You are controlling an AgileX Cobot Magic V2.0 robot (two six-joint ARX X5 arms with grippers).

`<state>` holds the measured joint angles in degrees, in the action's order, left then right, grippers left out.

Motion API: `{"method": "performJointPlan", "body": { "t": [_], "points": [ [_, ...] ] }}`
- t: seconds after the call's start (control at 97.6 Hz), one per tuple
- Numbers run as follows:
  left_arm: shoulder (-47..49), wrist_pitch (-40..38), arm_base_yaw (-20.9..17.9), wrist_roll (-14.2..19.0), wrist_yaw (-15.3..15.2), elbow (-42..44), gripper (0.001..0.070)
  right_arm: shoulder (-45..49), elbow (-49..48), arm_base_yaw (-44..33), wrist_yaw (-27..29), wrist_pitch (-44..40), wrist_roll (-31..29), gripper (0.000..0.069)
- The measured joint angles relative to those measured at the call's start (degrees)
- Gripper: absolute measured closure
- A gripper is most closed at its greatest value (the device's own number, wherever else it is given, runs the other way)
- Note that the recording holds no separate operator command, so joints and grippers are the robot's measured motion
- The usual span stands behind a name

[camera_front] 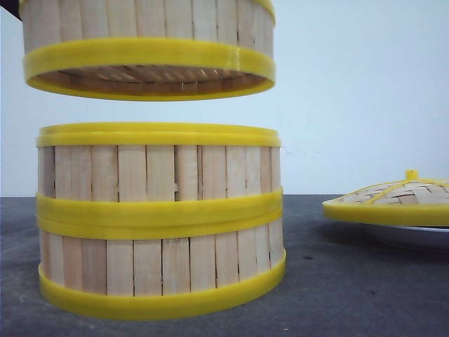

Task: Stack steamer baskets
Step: 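Grasp the basket rim with the left gripper and lift it, then set the held basket on top of the stack and release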

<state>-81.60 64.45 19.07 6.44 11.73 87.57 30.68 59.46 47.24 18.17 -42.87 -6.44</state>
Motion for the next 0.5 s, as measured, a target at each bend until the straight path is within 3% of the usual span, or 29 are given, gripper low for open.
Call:
{"method": "performJointPlan", "body": {
  "t": [0.133,0.502],
  "points": [
    [-0.02,-0.94,0.35,0.0,-1.2,-1.14,0.068,0.0,0.0,0.0,-0.02,0.02,0.0,0.0428],
    [-0.2,-5.57,0.37,0.11,-0.85,-7.72,0.068,0.0,0.0,0.0,0.0,0.07,0.0,0.0428]
  ]
}}
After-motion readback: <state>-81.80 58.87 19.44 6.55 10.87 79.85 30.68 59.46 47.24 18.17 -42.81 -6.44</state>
